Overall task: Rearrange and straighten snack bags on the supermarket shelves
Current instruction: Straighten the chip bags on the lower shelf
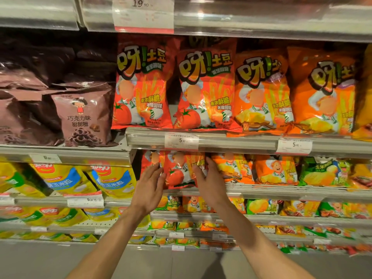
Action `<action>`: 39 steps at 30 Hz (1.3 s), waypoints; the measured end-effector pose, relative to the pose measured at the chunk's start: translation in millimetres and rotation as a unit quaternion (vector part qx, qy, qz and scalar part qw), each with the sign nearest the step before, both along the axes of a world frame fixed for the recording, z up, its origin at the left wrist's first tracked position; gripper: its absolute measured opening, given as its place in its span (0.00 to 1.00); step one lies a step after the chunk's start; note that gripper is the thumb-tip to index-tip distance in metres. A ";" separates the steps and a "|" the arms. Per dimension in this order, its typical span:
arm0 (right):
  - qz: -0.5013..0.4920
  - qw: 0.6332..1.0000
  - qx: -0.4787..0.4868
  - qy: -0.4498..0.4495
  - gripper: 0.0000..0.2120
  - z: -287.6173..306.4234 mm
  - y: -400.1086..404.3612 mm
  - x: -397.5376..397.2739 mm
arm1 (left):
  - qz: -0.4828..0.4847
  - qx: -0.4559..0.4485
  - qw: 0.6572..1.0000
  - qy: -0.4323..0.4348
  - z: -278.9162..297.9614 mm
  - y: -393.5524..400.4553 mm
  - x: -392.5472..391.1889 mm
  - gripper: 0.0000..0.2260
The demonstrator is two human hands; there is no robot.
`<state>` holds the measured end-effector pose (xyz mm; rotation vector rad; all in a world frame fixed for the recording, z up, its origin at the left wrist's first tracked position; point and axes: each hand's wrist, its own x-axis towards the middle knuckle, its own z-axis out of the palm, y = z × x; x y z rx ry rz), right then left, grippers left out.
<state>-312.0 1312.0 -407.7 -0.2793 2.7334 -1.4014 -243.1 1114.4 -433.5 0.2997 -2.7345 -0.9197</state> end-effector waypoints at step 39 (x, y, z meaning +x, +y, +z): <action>0.079 0.954 0.262 0.119 0.33 -35.3 87.5 -19.4 | 0.003 -0.178 0.984 -0.021 -10.5 46.0 -42.2 0.28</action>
